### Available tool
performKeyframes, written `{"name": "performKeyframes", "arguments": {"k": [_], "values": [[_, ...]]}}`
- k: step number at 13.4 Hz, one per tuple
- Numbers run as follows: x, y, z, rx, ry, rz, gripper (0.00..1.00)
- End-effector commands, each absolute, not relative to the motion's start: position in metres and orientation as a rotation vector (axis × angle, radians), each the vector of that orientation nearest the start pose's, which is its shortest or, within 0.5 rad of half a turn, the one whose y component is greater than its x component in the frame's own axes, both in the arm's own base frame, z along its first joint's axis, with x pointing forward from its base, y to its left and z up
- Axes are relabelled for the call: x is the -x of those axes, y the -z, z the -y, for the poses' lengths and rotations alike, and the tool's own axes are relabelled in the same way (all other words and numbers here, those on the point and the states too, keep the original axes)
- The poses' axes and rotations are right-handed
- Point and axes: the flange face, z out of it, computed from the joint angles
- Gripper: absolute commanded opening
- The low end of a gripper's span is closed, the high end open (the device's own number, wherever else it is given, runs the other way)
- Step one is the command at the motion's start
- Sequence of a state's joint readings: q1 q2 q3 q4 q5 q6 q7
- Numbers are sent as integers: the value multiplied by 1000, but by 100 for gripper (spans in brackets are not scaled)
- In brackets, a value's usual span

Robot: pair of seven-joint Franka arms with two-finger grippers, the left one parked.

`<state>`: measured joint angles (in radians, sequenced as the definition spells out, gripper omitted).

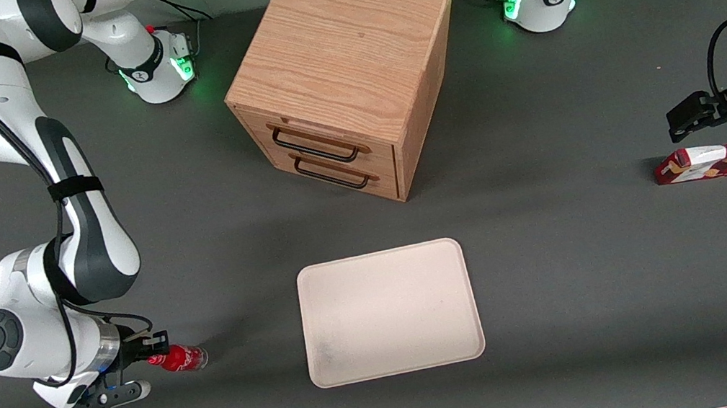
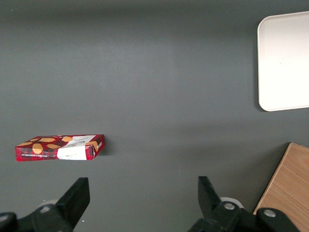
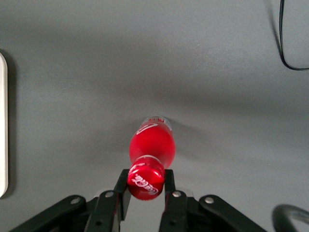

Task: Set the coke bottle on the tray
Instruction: 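Close the right gripper around the bottle's neck and lift it, then carry the held bottle with the right gripper over the cream tray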

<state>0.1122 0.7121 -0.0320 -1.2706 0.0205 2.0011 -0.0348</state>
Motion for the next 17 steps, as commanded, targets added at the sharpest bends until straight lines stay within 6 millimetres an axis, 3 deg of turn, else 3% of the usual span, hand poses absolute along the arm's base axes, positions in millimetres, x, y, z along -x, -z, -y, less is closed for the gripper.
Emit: {"name": "performKeyframes", "arguments": {"k": [1,5,9,11,14,17], "values": [[-735,-351,-68,3149,59,219,0],[-729,-390,-64,3156,52,206,0],[-713,-478,-59,3156,-100,176,0],[-697,-524,-43,3157,-181,140,0],[-674,-590,-39,3151,-155,137,0],[-671,-599,-51,3142,-116,168,0]]}}
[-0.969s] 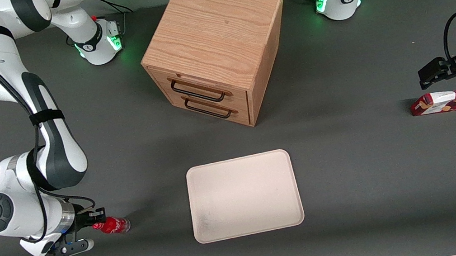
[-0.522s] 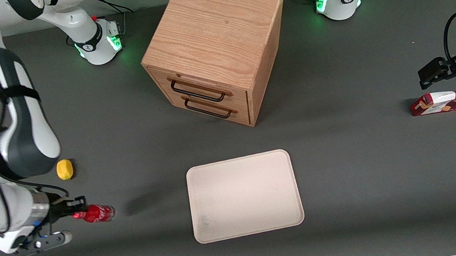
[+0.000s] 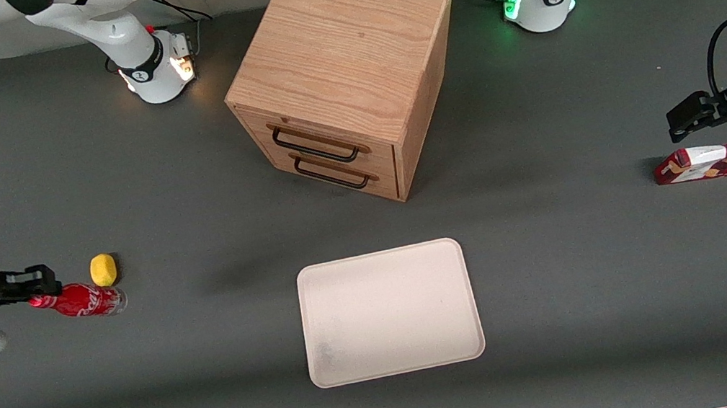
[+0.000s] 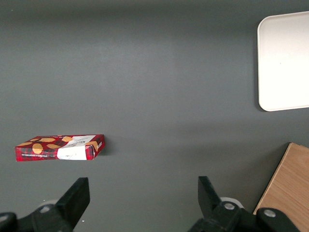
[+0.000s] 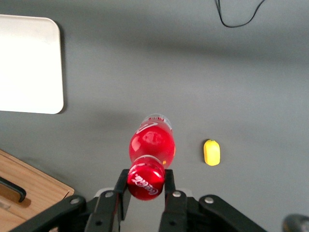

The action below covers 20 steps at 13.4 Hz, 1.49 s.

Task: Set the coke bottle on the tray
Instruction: 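Carry the held bottle with the right gripper over the cream tray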

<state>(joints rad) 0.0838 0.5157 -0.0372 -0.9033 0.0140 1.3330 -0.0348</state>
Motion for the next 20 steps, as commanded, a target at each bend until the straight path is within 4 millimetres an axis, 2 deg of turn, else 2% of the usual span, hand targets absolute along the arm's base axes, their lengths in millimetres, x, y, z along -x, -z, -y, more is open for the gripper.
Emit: {"name": "performKeyframes", "arguments": {"k": [1,2,4,8,12,14,15,17,18,20], "values": [[-675,-596,-61,3136,-89,187,0],[-679,-593,-82,3121,-42,230,0],[-699,-567,-114,3092,32,187,0],[-731,-521,-184,3010,267,299,0],[-750,-489,-235,2939,482,372,0],[-749,-469,-269,2920,548,444,0],[-749,-454,-284,2942,563,494,0],[-746,-445,-298,2963,582,550,0],[-745,-431,-306,2975,563,575,0],[-745,-412,-308,2991,522,577,0]]}}
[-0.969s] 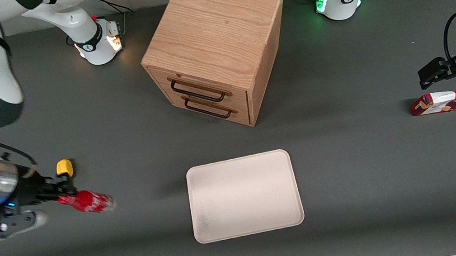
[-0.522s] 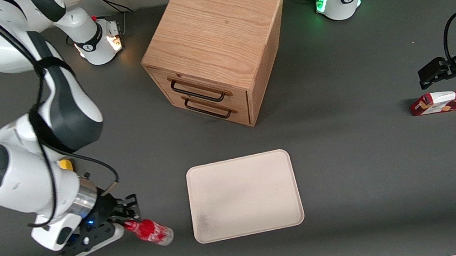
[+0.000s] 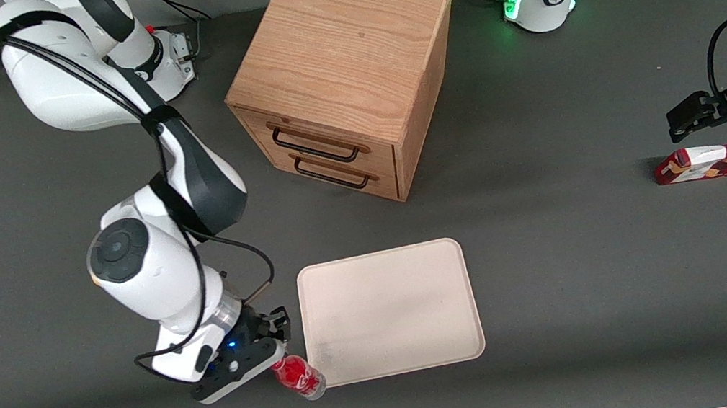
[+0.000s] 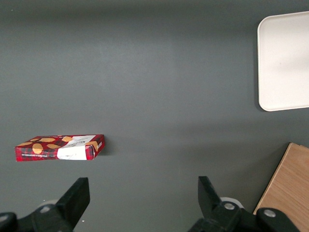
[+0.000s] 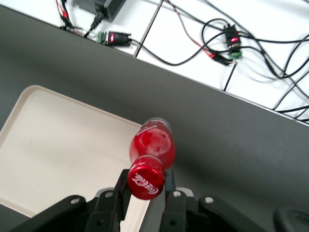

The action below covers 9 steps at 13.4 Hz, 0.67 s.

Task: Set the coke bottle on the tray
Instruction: 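Carry the held bottle with the right gripper over the cream tray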

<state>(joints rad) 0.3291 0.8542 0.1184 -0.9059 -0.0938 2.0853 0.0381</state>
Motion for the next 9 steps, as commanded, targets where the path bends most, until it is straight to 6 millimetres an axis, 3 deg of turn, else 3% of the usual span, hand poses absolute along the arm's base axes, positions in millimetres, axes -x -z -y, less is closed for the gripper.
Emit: {"name": "performKeyframes", "arguments": {"k": [1,2,6,9], "values": [[-744,-406,-310,2998,503,576,0],[-737,-393,-321,3006,462,592,0],[-724,-360,-334,3037,362,519,0],[-721,-357,-334,3042,315,517,0]]}}
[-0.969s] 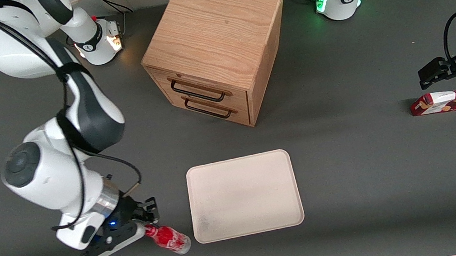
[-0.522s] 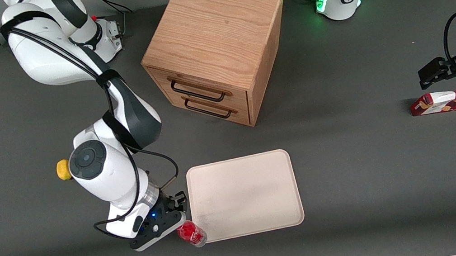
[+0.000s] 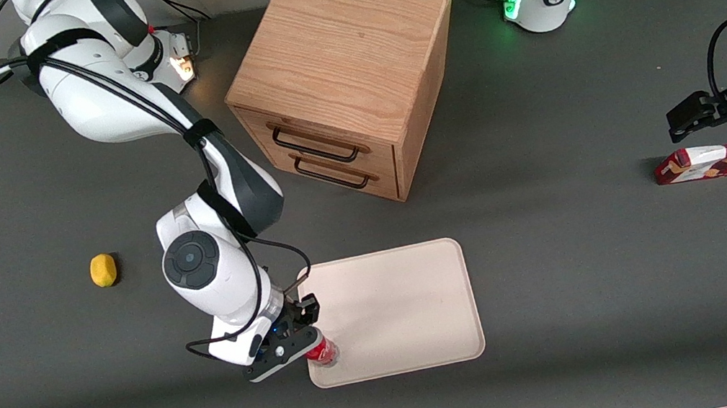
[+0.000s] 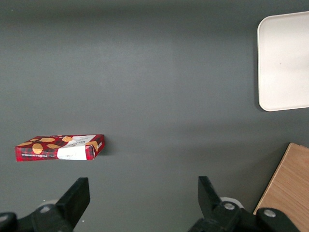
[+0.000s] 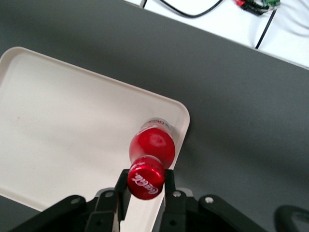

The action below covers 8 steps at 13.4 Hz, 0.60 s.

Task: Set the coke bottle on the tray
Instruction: 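Lower the bottle onto the tray and open the right gripper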

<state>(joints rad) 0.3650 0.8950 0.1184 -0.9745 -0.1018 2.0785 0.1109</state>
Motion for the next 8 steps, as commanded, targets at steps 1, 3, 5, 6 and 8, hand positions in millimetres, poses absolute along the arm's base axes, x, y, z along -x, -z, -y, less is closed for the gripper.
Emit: {"name": "performKeyframes", "arguments": {"k": [1,3,5,6,8], "values": [[-721,-357,-335,3042,310,519,0],[-720,-355,-335,3043,302,518,0],[-719,-344,-335,3051,276,521,0],[-719,-334,-335,3054,265,523,0],[-719,-323,-336,3056,248,517,5]]}}
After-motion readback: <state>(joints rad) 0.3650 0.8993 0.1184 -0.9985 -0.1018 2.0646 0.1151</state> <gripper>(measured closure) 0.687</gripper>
